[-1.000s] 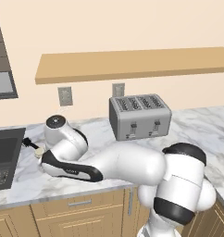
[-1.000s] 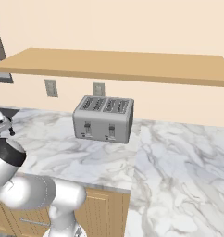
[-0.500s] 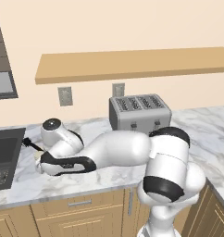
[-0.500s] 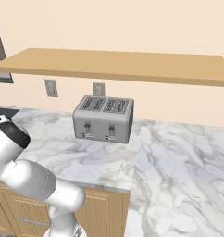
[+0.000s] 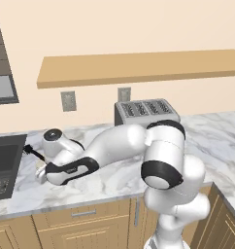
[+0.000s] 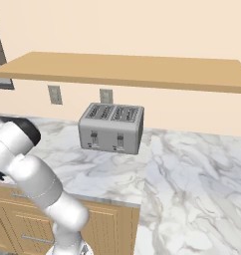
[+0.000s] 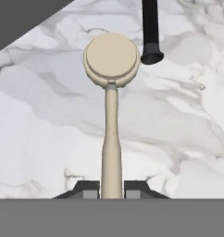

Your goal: Locate and retrieve the dish brush and dish brush from the cabinet. Place them next to the sink.

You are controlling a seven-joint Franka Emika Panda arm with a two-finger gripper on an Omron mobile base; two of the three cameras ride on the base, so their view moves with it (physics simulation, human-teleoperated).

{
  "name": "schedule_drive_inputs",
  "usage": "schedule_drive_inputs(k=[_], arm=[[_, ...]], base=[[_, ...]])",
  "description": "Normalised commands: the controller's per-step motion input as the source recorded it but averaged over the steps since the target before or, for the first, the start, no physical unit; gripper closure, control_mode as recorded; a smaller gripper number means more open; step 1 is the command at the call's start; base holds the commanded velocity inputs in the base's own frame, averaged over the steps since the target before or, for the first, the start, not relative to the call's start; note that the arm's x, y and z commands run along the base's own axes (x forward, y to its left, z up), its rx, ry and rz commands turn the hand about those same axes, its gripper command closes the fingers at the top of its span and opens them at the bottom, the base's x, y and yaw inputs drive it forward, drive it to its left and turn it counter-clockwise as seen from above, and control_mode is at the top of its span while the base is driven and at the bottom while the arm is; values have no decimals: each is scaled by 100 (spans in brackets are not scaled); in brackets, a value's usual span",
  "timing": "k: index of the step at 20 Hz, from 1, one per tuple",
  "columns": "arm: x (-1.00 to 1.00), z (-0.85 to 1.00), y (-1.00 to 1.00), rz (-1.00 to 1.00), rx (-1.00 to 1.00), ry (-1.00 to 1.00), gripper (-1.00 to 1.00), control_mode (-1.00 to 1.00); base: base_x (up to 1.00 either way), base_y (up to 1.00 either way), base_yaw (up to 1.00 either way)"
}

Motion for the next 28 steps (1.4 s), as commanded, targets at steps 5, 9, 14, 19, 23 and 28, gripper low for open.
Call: schedule_drive_inputs(k=[5,9,14,19,23,28], arm=[[17,-23,22,-3,-2,0,100,-100],[8,-10,5,-1,-2,0,100,-100],[0,-1,1,0,0,-1,100,-100],[0,0,0,0,0,0,-100,-100],[0,0,0,0,0,0,-100,-100],[0,0,0,0,0,0,-100,-100]], base=[[0,0,0],[0,0,0],[0,0,0],[0,0,0],[0,0,0],[0,0,0]])
